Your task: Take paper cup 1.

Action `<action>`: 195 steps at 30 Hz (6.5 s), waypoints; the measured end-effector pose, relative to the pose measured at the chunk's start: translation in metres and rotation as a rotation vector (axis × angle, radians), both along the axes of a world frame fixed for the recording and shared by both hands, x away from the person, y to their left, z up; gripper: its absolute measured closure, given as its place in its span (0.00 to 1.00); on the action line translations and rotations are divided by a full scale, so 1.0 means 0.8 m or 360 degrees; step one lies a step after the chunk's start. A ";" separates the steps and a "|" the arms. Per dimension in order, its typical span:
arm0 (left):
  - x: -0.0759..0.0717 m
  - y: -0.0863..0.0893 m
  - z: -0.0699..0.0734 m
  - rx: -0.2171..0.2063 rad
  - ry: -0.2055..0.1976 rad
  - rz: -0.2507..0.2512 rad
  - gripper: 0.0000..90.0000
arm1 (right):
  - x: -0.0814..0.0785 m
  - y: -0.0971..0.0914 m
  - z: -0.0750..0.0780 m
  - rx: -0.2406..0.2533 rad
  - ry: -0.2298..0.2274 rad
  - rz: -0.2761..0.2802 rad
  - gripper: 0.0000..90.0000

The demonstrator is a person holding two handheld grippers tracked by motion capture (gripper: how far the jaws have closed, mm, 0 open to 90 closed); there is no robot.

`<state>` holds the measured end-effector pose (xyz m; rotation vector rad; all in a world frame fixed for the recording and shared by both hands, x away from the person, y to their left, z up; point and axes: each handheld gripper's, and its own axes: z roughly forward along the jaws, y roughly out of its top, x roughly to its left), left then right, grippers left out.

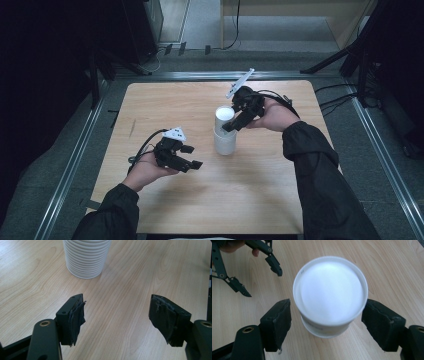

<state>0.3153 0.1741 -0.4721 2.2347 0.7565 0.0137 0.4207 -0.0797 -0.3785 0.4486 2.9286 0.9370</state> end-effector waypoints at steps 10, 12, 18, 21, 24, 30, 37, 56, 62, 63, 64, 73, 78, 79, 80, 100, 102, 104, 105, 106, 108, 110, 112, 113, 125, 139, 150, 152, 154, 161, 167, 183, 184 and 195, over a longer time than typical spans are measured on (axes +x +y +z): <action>-0.001 0.002 0.002 -0.0012 -0.0003 0.0001 0.32 | 0.006 0.013 0.004 -0.0024 0.0037 -0.0058 0.35; -0.001 0.002 0.002 -0.0015 -0.0005 -0.0002 0.32 | 0.006 0.013 0.004 -0.0027 0.0042 -0.0058 0.36; -0.002 0.000 0.003 -0.0026 0.0011 -0.0017 0.31 | 0.005 0.013 0.013 -0.0044 0.0050 -0.0081 0.37; -0.003 -0.001 0.003 -0.0022 0.0010 -0.0020 0.30 | 0.005 0.012 0.021 -0.0049 0.0049 -0.0086 0.38; -0.003 -0.001 0.003 -0.0020 0.0007 -0.0019 0.29 | 0.003 0.012 0.029 -0.0045 0.0044 -0.0085 0.38; -0.002 0.000 0.003 -0.0034 0.0021 -0.0018 0.29 | 0.003 0.011 0.045 -0.0015 0.0057 -0.0111 0.38; -0.003 -0.001 0.005 -0.0065 0.0035 -0.0011 0.21 | 0.001 0.007 0.066 -0.0023 0.0054 -0.0119 0.39; -0.002 0.001 0.006 -0.0063 0.0032 -0.0020 0.21 | -0.048 -0.024 0.137 0.0097 -0.0037 -0.0032 0.39; -0.005 0.000 0.008 -0.0082 0.0019 -0.0039 0.21 | -0.076 -0.034 0.119 0.0146 0.0000 0.0050 0.39; -0.005 0.000 0.008 -0.0083 0.0022 -0.0041 0.21 | -0.083 -0.036 0.114 0.0165 -0.0015 0.0077 0.39; -0.005 0.000 0.008 -0.0083 0.0024 -0.0043 0.21 | -0.087 -0.038 0.109 0.0165 -0.0016 0.0081 0.39; -0.007 -0.002 0.011 -0.0107 -0.0031 -0.0061 0.22 | -0.115 -0.049 0.060 0.0111 -0.0045 0.0136 0.39; -0.009 -0.004 0.013 -0.0133 -0.0060 -0.0092 0.22 | -0.121 -0.052 0.031 0.0111 -0.0015 0.0136 0.39; -0.010 -0.005 0.013 -0.0137 -0.0057 -0.0105 0.22 | -0.121 -0.052 0.026 0.0116 -0.0010 0.0136 0.39; -0.010 -0.005 0.013 -0.0137 -0.0057 -0.0105 0.22 | -0.121 -0.052 0.026 0.0116 -0.0010 0.0136 0.39; -0.012 -0.030 0.000 -0.0136 -0.0050 -0.0247 0.21 | -0.118 -0.042 -0.058 0.0237 0.0098 0.0138 0.39; -0.012 -0.033 -0.002 -0.0127 -0.0051 -0.0255 0.21 | -0.117 -0.041 -0.065 0.0229 0.0105 0.0145 0.39; -0.013 -0.040 -0.007 -0.0102 -0.0052 -0.0288 0.21 | -0.116 -0.040 -0.072 0.0240 0.0133 0.0138 0.39; -0.014 -0.043 -0.009 -0.0104 -0.0051 -0.0300 0.21 | -0.116 -0.040 -0.074 0.0244 0.0142 0.0134 0.39; -0.014 -0.045 -0.009 -0.0097 -0.0055 -0.0314 0.21 | -0.116 -0.039 -0.076 0.0249 0.0154 0.0134 0.39; -0.015 -0.049 -0.011 -0.0102 -0.0054 -0.0323 0.20 | -0.116 -0.038 -0.077 0.0249 0.0160 0.0137 0.39; -0.015 -0.053 -0.013 -0.0105 -0.0049 -0.0338 0.20 | -0.117 -0.035 -0.077 0.0259 0.0170 0.0143 0.39; -0.016 -0.056 -0.015 -0.0102 -0.0058 -0.0359 0.20 | -0.117 -0.033 -0.076 0.0272 0.0171 0.0149 0.39; -0.016 -0.057 -0.016 -0.0106 -0.0054 -0.0365 0.20 | -0.117 -0.032 -0.075 0.0278 0.0176 0.0147 0.39; -0.020 -0.068 -0.016 -0.0170 -0.0070 -0.0427 0.21 | -0.122 -0.029 -0.065 0.0381 0.0224 0.0161 0.39; -0.025 -0.069 -0.013 -0.0200 -0.0114 -0.0468 0.28 | -0.124 -0.025 -0.062 0.0390 0.0237 0.0163 0.40; -0.025 -0.069 -0.010 -0.0187 -0.0134 -0.0473 0.32 | -0.124 -0.027 -0.063 0.0402 0.0238 0.0155 0.40; -0.026 -0.069 -0.009 -0.0180 -0.0136 -0.0477 0.33 | -0.123 -0.027 -0.063 0.0403 0.0240 0.0155 0.40; -0.026 -0.069 -0.009 -0.0177 -0.0137 -0.0478 0.33 | -0.123 -0.027 -0.063 0.0404 0.0243 0.0155 0.40; -0.025 -0.066 -0.007 -0.0172 -0.0141 -0.0468 0.34 | -0.122 -0.027 -0.065 0.0438 0.0242 0.0151 0.38; -0.023 -0.061 -0.004 -0.0161 -0.0142 -0.0449 0.34 | -0.124 -0.027 -0.067 0.0445 0.0190 0.0161 0.28; -0.017 -0.047 0.022 0.0058 -0.0121 -0.0485 0.34 | -0.136 -0.058 -0.077 0.0462 0.0048 0.0021 0.29; -0.017 -0.047 0.022 0.0058 -0.0121 -0.0485 0.34 | -0.136 -0.058 -0.077 0.0462 0.0048 0.0021 0.29; -0.007 -0.053 0.049 0.0321 -0.0089 -0.0592 0.33 | -0.150 -0.060 -0.091 0.0453 0.0028 -0.0016 0.32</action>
